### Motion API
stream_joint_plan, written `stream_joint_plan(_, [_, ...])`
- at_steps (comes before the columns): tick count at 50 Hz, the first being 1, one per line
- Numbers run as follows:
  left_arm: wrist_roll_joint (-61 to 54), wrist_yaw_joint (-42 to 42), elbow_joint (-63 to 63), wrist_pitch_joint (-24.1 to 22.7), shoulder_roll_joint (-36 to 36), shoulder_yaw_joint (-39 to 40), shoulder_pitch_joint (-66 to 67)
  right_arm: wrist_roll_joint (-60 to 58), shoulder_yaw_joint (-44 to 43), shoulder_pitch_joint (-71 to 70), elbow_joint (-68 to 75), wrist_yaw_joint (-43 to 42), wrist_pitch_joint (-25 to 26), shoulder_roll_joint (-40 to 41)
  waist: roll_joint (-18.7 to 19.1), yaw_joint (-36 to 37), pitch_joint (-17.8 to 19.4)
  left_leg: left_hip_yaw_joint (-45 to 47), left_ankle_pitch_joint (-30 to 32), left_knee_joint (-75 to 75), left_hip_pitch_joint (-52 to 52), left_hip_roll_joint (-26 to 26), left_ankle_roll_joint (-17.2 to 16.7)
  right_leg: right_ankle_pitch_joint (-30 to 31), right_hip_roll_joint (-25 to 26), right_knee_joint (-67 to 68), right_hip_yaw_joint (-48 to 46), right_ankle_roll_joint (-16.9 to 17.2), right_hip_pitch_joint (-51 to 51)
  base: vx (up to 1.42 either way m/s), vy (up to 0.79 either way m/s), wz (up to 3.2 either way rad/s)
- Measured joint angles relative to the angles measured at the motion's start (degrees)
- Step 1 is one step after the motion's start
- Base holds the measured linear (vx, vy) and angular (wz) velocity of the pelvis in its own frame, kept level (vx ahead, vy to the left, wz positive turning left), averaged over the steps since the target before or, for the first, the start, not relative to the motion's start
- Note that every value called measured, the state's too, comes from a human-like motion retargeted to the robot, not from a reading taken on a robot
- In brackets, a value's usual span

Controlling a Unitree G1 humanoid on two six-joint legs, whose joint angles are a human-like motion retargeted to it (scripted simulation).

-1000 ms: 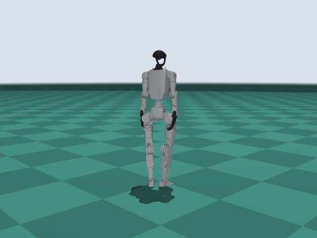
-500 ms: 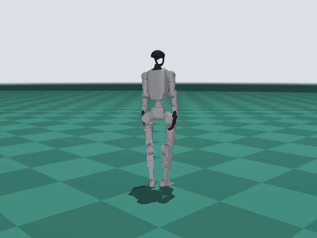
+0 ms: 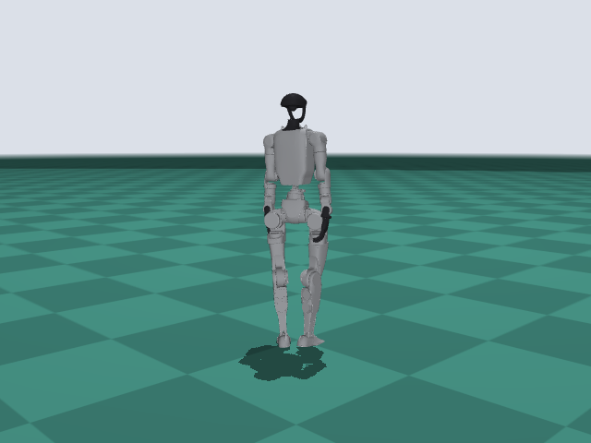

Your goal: In place motions

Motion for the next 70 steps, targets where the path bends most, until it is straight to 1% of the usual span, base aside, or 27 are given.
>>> stream_joint_plan(14, [-0.02, 0.42, -0.08, -0.11, 0.09, 0.16, 0.03, 0.25, -0.29, 0.18, 0.29, -0.07, 0.01, 0.01, -0.39, 1.46, -0.44, 1.39, -0.3, -0.13, 0.1, -0.06, 0.01, -0.06, 0.19, 0.09, 1.44, -0.07, -0.15, 0.0, 0.0, 0.0])
stream_joint_plan(45, [-1.93, 0.75, 0.47, -1.24, -0.22, 1.18, 0.35, -0.37, -0.06, 0.04, 0.13, -0.07, 0.04, 0.23, -0.51, 1.15, -0.78, 0.65, -0.3, -0.02, -0.29, -0.45, 0.46, 0.16, -0.1, 0.17, 0.72, -0.12, -0.35, 0.0, 0.0, 0.0])
stream_joint_plan(70, [-0.07, 0.19, 0.32, -1.24, -0.69, 0.41, 0.24, -0.23, 0.09, -0.09, -0.23, -0.22, -0.03, 0.27, -0.56, 1.63, -0.55, 2.01, -0.66, -0.32, -0.66, -0.34, 0.55, 0.55, 0.08, 0.63, 2.17, -0.15, -1.61, 0.0, 0.0, 0.0])
